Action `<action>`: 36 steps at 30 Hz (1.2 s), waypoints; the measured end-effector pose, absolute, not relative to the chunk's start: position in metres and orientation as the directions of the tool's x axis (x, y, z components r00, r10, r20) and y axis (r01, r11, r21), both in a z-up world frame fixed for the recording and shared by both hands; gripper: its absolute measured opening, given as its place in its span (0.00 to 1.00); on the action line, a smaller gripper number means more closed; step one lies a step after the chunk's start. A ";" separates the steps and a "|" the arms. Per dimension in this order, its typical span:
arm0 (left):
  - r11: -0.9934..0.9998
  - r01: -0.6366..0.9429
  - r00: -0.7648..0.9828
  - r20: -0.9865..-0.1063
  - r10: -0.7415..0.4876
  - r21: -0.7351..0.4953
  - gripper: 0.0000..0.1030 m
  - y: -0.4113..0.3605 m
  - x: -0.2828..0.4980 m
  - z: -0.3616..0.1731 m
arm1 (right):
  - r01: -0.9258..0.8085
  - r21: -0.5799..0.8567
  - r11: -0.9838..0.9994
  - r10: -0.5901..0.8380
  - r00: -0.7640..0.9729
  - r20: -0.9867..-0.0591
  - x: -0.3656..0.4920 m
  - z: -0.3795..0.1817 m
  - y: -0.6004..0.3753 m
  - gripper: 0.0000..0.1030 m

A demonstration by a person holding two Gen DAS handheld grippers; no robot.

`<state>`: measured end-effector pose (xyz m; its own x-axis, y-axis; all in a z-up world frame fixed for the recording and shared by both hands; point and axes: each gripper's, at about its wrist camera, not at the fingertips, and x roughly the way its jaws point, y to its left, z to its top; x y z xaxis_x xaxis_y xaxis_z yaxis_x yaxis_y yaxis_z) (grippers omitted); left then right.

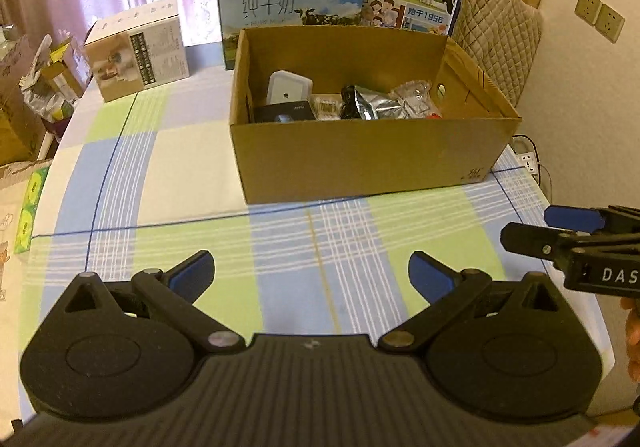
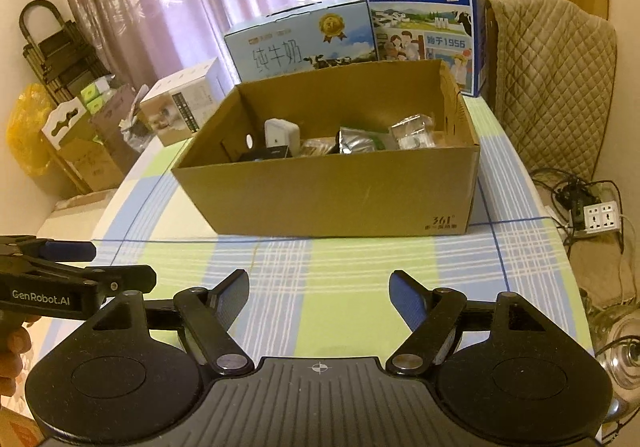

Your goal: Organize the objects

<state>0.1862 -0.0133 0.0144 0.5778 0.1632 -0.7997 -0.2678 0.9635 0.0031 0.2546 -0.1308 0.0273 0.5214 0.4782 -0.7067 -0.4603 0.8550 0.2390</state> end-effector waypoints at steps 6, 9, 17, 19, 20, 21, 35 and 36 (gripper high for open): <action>0.963 -0.269 0.575 -0.803 0.155 -0.007 0.99 -0.014 0.171 0.016 | -0.461 0.237 0.855 0.472 0.502 -0.724 0.239 0.025 -0.128 0.72; 0.965 -0.261 0.574 -0.806 0.146 -0.011 0.99 -0.016 0.165 0.015 | -0.459 0.240 0.856 0.469 0.490 -0.735 0.232 0.022 -0.127 0.72; 0.967 -0.255 0.550 -0.825 0.133 -0.013 0.99 -0.020 0.151 0.005 | -0.447 0.240 0.862 0.453 0.464 -0.762 0.217 0.013 -0.128 0.72; 0.967 -0.254 0.543 -0.830 0.132 -0.013 0.99 -0.019 0.149 0.003 | -0.442 0.239 0.865 0.447 0.458 -0.768 0.215 0.011 -0.128 0.72; 0.967 -0.255 0.540 -0.832 0.131 -0.013 0.99 -0.019 0.147 0.002 | -0.440 0.239 0.866 0.445 0.456 -0.771 0.213 0.011 -0.128 0.72; 0.967 -0.254 0.538 -0.833 0.131 -0.012 0.99 -0.019 0.147 0.001 | -0.439 0.239 0.866 0.443 0.453 -0.774 0.212 0.010 -0.129 0.72; 0.969 -0.247 0.514 -0.849 0.121 -0.012 0.99 -0.018 0.133 -0.006 | -0.433 0.241 0.868 0.435 0.434 -0.789 0.200 0.003 -0.125 0.72; 0.969 -0.247 0.513 -0.850 0.121 -0.011 0.99 -0.018 0.132 -0.006 | -0.432 0.241 0.869 0.435 0.432 -0.790 0.199 0.002 -0.124 0.72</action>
